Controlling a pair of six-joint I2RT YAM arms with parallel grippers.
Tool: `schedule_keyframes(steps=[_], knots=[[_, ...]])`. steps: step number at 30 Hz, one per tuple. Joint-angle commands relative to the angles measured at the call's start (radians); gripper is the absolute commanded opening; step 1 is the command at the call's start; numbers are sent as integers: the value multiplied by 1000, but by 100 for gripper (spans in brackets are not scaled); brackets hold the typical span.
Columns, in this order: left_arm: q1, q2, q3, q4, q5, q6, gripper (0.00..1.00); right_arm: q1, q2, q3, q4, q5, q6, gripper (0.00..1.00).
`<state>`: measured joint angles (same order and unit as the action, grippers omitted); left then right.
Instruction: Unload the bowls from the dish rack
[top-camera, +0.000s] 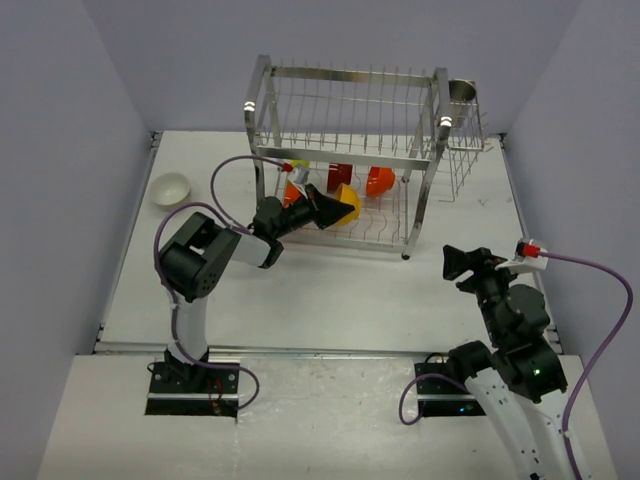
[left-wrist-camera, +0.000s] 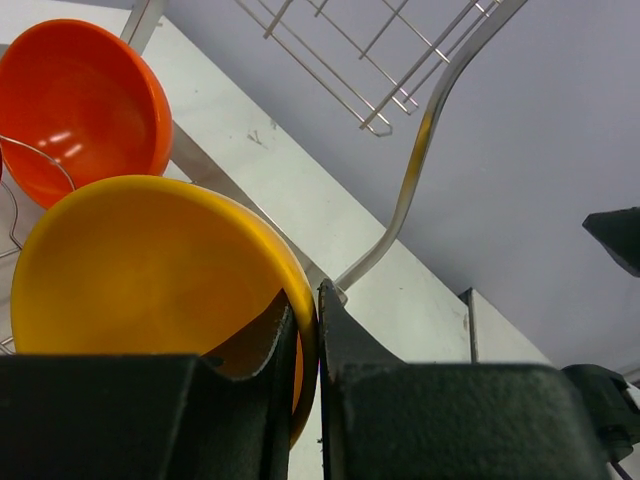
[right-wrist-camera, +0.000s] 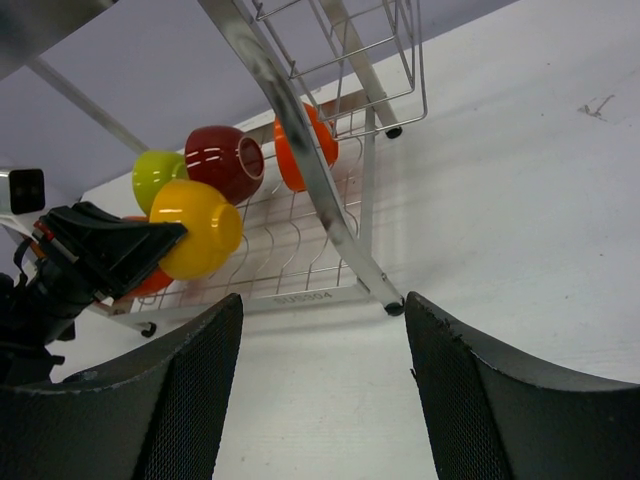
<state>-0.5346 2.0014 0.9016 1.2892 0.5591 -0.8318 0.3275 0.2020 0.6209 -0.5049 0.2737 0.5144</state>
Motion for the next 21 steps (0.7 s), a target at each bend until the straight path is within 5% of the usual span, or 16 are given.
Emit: schedule_keyframes(steps=[1,15,21], knots=[[15,-41,17,257,-2,-58,0,2,11,3,34,-8,-19,68],[-154,-317,-150,-42,-71,177,0,2,-16,10,36,-7,-17,68],[-217,-524,-236,-373,-339,283,0,2,-50,10,35,-7,-17,68]])
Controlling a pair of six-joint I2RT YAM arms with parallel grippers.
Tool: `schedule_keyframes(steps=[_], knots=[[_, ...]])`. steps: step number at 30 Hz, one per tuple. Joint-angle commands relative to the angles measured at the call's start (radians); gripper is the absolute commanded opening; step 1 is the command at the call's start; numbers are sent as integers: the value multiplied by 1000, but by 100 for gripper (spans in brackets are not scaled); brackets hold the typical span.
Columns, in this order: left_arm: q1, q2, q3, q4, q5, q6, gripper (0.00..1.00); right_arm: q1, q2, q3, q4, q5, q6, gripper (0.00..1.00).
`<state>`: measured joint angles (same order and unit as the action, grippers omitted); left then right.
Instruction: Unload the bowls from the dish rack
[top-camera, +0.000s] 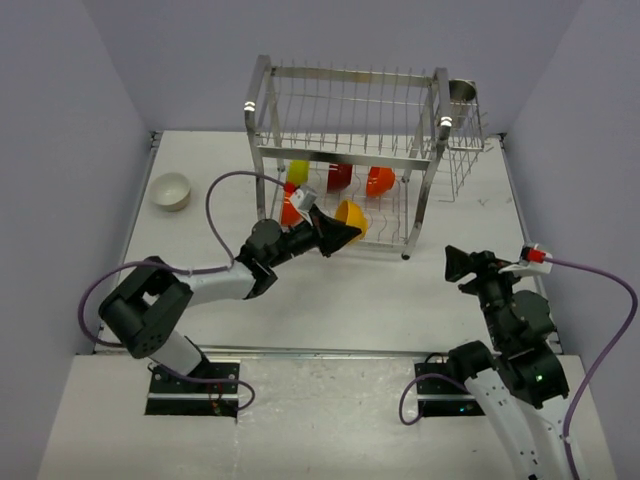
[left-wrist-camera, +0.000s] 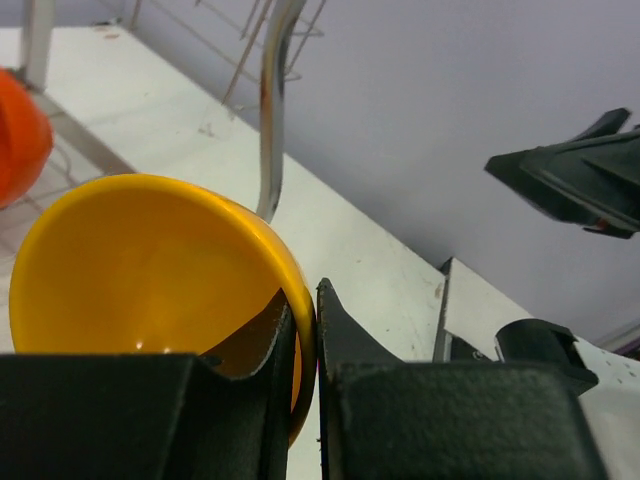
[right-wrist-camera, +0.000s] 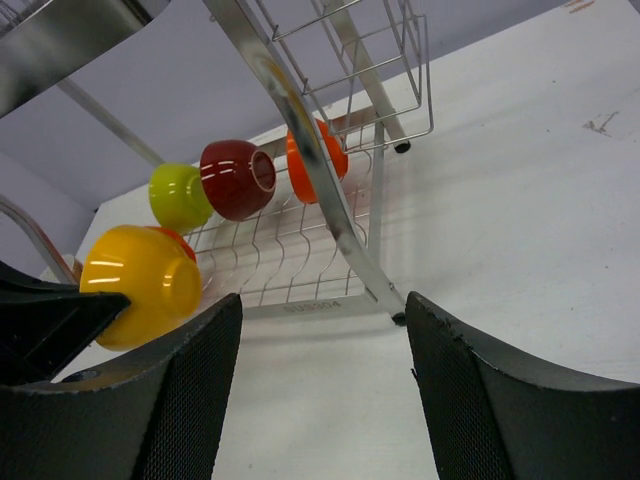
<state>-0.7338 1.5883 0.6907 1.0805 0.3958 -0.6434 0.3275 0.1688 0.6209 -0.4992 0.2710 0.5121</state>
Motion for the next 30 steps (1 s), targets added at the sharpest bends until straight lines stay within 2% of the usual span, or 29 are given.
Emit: schedule_keyframes(steps=[1,4,5,6,7,8,10,13,18,21,24,26,27,30], knots=[[-22,-138,-37,-229,-227,97,0,2,-18,10,30,-9,-15,68],[-56,-317,-63,-465,-449,137,0,2,-28,7,33,-19,-15,68],[-76,-353,-59,-616,-582,152,0,2,-31,7,30,-19,-15,68],[-90,-388,-34,-701,-657,154,0,2,-38,8,30,-21,-15,68],[-98,-443,-19,-796,-798,136,0,2,-43,8,31,-29,-14,68],[-101,-464,1,-962,-854,119,0,2,-46,8,33,-32,-14,68],[-102,-504,70,-1146,-1010,78,0,2,-51,5,37,-41,-15,68],[-105,-510,188,-1544,-1190,-29,0,2,-45,10,45,-67,-18,68],[-95,-459,351,-1951,-1368,-243,0,2,-48,8,56,-98,-21,68],[-32,-465,365,-1970,-1350,-228,0,2,-54,8,57,-118,-21,68],[101,-496,336,-1926,-1301,-143,0,2,-64,8,59,-138,-23,68],[241,-548,270,-1796,-1237,-67,0,2,-72,7,59,-151,-24,68],[346,-559,250,-1706,-1153,6,0,2,-72,7,59,-154,-23,68],[477,-527,248,-1639,-1031,80,0,2,-78,5,62,-168,-24,68]])
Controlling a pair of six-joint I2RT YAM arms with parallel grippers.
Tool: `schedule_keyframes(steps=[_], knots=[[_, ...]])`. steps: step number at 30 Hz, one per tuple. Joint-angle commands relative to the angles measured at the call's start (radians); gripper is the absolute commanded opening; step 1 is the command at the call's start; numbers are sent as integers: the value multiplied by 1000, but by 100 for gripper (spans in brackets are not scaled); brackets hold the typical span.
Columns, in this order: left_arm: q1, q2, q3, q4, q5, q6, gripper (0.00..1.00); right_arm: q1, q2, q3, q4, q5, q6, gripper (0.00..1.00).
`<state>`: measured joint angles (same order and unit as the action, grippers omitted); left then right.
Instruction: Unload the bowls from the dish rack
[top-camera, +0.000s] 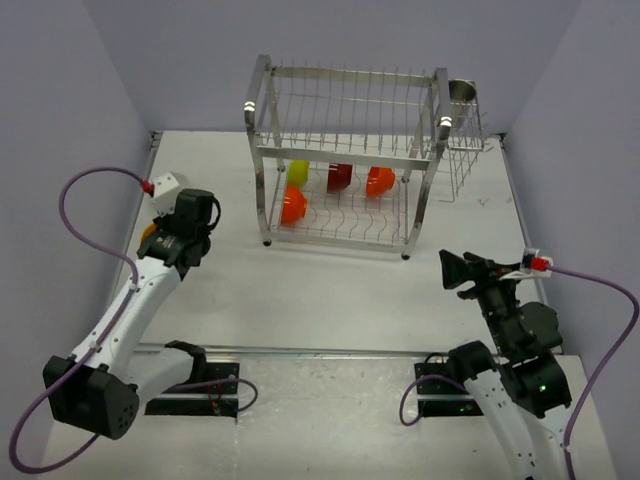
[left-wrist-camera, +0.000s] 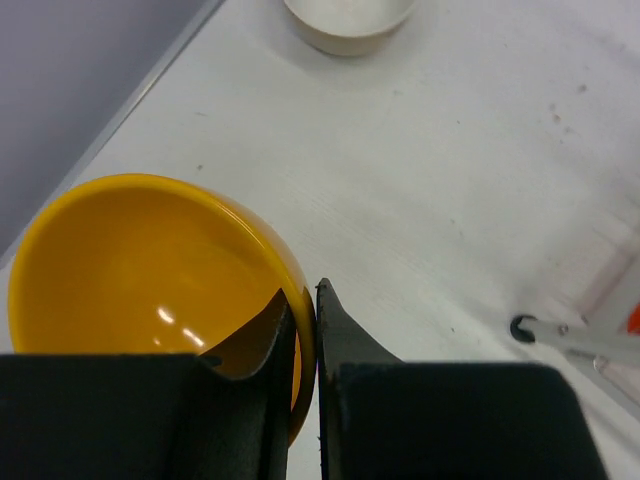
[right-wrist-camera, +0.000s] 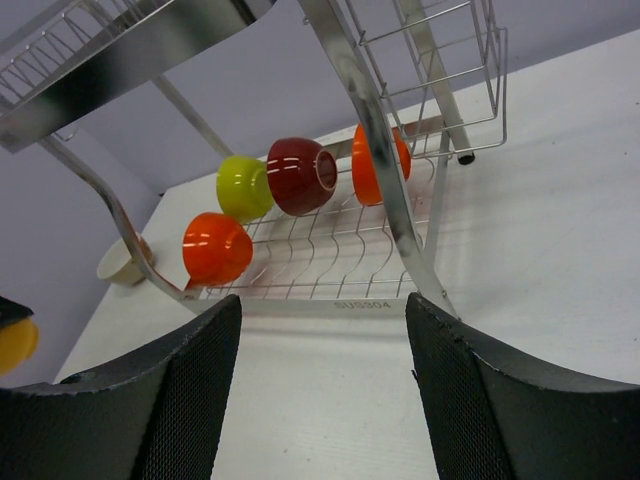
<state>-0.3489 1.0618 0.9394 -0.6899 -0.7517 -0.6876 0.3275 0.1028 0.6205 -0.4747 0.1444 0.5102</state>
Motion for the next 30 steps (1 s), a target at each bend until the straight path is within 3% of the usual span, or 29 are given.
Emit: schedule_keyframes(steps=[1,7,19,25,30], knots=[[147,19,13,154,136,137,0,2,-12,5,38,-42,-22,68],[269,263,258,176,236,168,0,2,5,4,50,-68,-24,68],[378,929,1062,-13,269,276,0,2,-5,2,44,-58,-29,68],[430,1075,1179,-14,330,301,0,2,32,4,47,-49,-32,68],[458,1106,1178,10,345,321,0,2,34,1,45,-37,-30,68]])
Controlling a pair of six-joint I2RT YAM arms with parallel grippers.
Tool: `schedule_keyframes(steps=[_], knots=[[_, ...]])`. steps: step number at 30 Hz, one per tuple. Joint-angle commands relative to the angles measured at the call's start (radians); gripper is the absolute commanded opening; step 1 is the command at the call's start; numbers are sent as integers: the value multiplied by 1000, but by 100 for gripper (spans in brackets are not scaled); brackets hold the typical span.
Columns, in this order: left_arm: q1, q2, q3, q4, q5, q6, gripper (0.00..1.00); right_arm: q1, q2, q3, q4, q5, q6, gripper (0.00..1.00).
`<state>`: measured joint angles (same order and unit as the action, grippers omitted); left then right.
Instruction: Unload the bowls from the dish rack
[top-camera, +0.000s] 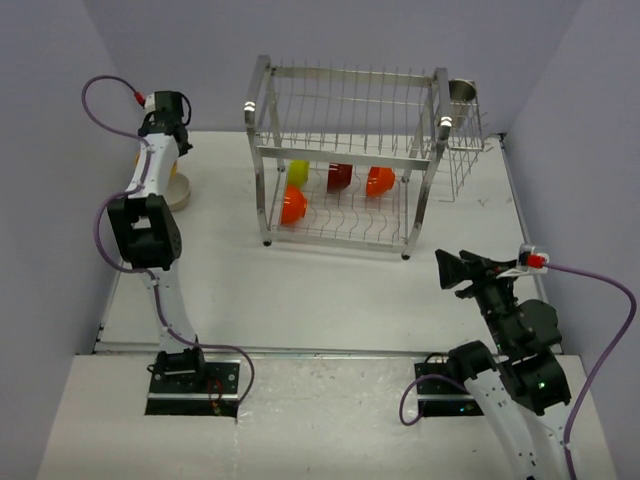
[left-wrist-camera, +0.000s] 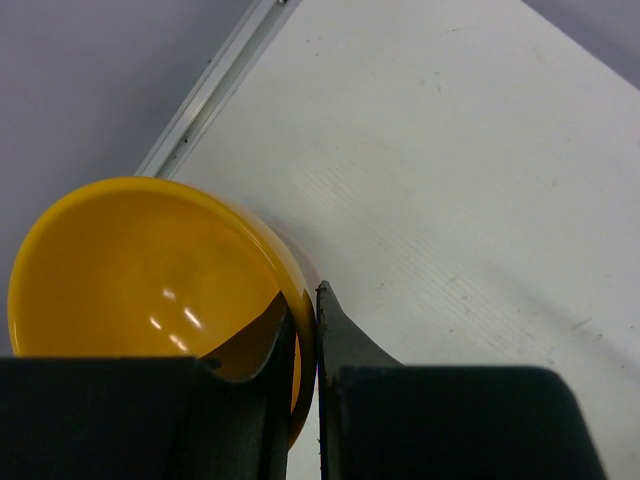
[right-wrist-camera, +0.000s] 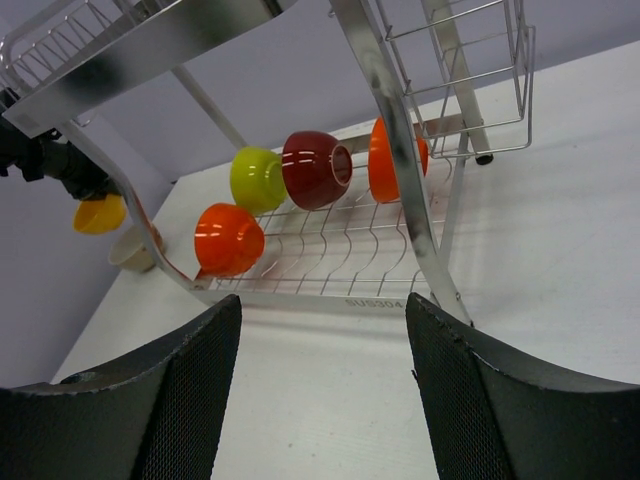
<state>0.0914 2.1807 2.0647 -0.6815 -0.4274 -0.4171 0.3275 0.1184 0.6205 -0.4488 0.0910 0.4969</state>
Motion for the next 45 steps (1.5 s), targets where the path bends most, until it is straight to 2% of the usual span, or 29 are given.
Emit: schedule_keyframes(steps=[1,8,18,34,45], knots=[[18,-7,55,2,21,54,0,2,18,1,19,18,-15,68],[24,11,26,0,22,63,0,2,15,-4,24,29,-15,68],[22,-28,-161,71,30,55,0,2,0,-2,18,32,-14,68],[-1,4,-183,91,67,55,0,2,-3,-4,18,35,-11,68],[-15,60,-120,65,78,61,0,2,-13,-2,12,39,-11,68]])
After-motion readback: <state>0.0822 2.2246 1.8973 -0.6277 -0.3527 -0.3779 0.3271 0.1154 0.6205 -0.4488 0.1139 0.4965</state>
